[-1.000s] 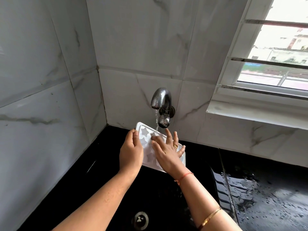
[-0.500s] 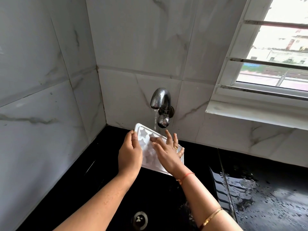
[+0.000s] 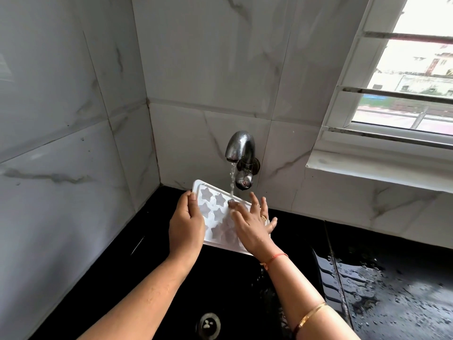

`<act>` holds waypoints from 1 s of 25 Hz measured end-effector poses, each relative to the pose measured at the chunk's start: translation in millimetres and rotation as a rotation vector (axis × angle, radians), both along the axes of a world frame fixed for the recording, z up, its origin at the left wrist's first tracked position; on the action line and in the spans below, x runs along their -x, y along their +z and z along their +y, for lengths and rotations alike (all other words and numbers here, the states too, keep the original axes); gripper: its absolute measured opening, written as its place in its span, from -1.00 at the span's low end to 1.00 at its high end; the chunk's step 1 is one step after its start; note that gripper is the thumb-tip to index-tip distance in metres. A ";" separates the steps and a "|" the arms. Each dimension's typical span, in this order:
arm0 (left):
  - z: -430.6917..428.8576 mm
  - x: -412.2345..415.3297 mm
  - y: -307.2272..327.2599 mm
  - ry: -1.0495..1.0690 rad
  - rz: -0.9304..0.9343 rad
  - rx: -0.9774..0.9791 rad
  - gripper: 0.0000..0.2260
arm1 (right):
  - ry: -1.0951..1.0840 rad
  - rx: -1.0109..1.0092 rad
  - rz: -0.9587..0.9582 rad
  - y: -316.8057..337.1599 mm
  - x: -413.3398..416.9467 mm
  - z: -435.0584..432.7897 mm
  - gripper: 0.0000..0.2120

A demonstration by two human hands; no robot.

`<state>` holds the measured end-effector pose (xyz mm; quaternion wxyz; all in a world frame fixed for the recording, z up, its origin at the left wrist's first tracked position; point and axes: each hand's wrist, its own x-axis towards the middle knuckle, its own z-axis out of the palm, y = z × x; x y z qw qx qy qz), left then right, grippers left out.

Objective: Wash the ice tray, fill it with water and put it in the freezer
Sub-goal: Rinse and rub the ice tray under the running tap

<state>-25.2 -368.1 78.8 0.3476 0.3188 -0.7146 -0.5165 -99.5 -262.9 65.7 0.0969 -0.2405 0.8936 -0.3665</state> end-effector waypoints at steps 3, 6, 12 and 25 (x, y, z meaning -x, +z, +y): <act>-2.6 -0.3 0.7 0.019 0.009 -0.003 -0.72 | -0.009 -0.032 0.029 1.2 -0.6 0.9 -0.71; 0.7 1.9 1.6 0.020 0.012 -0.001 -0.73 | 0.004 -0.011 0.024 2.6 -3.7 -0.7 -0.72; -1.6 3.6 3.9 0.024 0.016 -0.004 -0.72 | -0.021 -0.028 0.030 0.4 2.4 4.5 -0.69; -1.6 -1.9 0.5 0.026 -0.005 -0.001 -0.71 | 0.014 -0.011 -0.030 -0.5 -3.1 -1.9 -0.72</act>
